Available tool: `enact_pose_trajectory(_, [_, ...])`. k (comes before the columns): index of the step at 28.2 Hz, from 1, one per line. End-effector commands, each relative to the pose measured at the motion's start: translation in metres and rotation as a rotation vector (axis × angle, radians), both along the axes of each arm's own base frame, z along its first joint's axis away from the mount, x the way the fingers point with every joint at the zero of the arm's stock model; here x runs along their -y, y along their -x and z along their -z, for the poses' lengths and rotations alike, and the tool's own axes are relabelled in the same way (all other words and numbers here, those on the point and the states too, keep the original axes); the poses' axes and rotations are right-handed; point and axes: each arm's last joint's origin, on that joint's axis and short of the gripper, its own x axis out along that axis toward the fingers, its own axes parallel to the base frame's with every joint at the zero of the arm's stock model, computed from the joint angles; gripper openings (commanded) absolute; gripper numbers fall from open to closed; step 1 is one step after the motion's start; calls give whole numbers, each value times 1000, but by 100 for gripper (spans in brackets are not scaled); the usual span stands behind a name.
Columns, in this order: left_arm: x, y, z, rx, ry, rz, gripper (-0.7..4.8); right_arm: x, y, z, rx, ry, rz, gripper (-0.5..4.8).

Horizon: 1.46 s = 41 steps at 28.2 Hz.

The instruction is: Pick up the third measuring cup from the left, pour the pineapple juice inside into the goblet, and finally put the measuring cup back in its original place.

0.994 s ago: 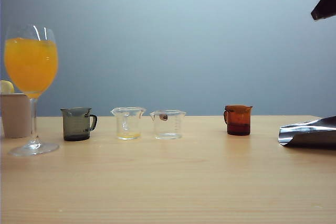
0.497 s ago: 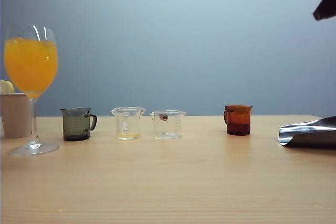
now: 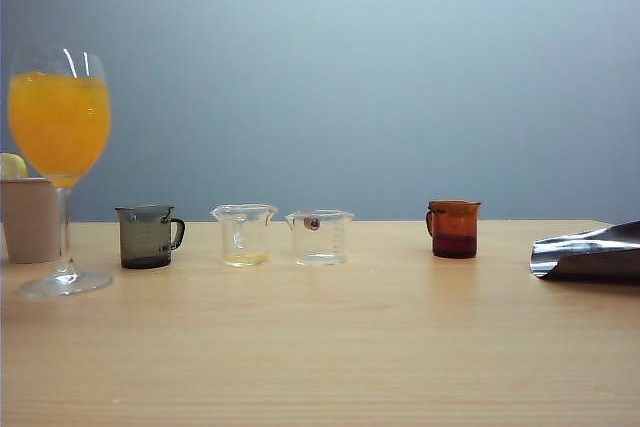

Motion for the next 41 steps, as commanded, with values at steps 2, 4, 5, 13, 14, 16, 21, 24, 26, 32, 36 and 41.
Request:
enact_pose_trajectory(2, [0,0,-2,13,-2,1,-5,9,6,21,37,-24,19,-4])
enact_pose_trajectory(4, [0,0,-2,13,-2,1,-5,11,8,26,57,-24,36,-5])
enact_pose_trajectory(5, [0,0,-2,13,-2,1,-5,13,9,28,68,-12,50,-5])
enact_pose_trajectory(13, [0,0,-2,13,-2,1,-5,16,7,46,137,6,85,-4])
enact_pose_trajectory(14, [0,0,-2,12,-2,1,-5,16,6,48,144,5,85,-4])
enact_pose_trajectory(16, [0,0,-2,12,-2,1,-5,16,6,50,134,5,85,-5])
enact_pose_trajectory(21, [0,0,-2,12,-2,1,-5,17,6,50,136,-2,102,-4])
enact_pose_trajectory(24, [0,0,-2,13,-2,1,-5,19,6,50,136,-1,118,-5])
enact_pose_trajectory(26, [0,0,-2,13,-2,1,-5,20,6,50,136,0,127,-4])
enact_pose_trajectory(32, [0,0,-2,12,-2,2,-4,19,6,51,125,2,126,-4])
enact_pose_trajectory(36, [0,0,-2,12,-2,2,-5,19,6,51,125,2,126,-5])
enact_pose_trajectory(41, [0,0,-2,12,-2,2,-5,19,6,51,125,2,126,-5])
